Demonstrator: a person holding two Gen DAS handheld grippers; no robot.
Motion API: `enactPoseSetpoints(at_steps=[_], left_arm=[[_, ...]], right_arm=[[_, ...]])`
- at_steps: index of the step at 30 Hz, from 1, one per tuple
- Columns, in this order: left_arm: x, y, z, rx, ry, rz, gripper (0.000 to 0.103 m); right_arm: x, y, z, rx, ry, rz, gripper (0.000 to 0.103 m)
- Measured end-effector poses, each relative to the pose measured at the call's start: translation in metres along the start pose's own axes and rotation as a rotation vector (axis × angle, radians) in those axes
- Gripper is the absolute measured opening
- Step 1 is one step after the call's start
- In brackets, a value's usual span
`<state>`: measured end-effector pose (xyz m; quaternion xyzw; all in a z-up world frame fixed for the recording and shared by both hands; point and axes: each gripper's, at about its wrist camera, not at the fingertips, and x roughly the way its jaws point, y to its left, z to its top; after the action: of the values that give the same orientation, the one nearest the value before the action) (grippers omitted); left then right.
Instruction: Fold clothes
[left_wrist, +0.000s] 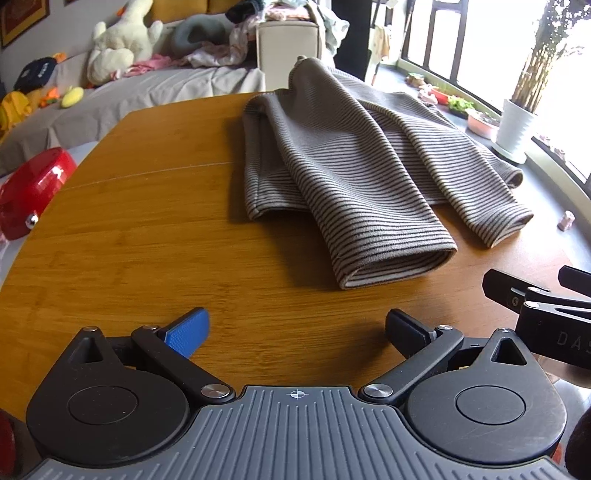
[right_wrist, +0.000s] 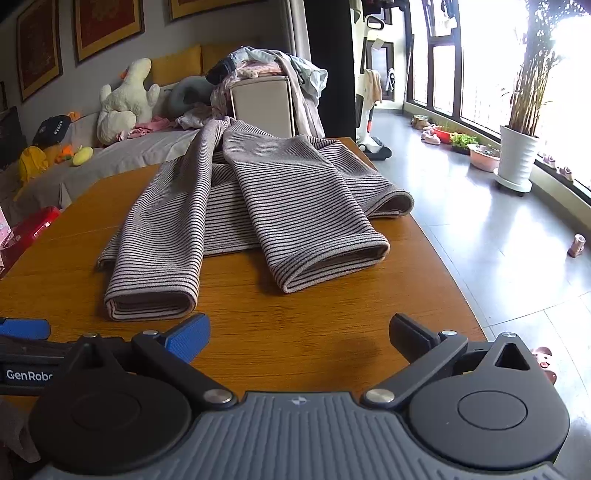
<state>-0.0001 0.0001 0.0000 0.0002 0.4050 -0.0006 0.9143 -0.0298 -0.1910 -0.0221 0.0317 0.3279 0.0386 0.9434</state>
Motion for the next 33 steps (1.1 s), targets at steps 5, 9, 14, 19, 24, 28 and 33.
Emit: enactPoseSetpoints(at_steps=[5, 9, 14, 19, 24, 28, 33], left_arm=[[-0.001, 0.001, -0.002, 0.000, -0.003, 0.001, 0.103], [-0.002, -0.001, -0.004, 0.002, -0.009, 0.005, 0.103], [0.000, 0.001, -0.001, -0.004, 0.010, 0.007, 0.103], [0.000, 0.001, -0.001, -0.005, 0.014, 0.010, 0.103], [0.000, 0.001, -0.001, -0.005, 0.015, 0.015, 0.103], [-0.001, 0.001, -0.001, -0.009, 0.016, 0.016, 0.103], [-0.001, 0.002, -0.001, -0.010, 0.016, 0.015, 0.103]], right_arm=[[0.000, 0.001, 0.001, -0.002, -0.002, -0.015, 0.103], [0.007, 0.016, -0.007, -0.002, -0.004, -0.026, 0.103], [0.004, 0.021, -0.015, 0.001, -0.002, -0.024, 0.103], [0.005, 0.023, -0.017, 0.000, -0.002, -0.033, 0.103], [0.006, 0.022, -0.019, -0.004, -0.003, -0.035, 0.103], [0.006, 0.016, -0.015, -0.005, 0.002, -0.032, 0.103], [0.006, 0.014, -0.012, -0.009, 0.007, -0.033, 0.103]])
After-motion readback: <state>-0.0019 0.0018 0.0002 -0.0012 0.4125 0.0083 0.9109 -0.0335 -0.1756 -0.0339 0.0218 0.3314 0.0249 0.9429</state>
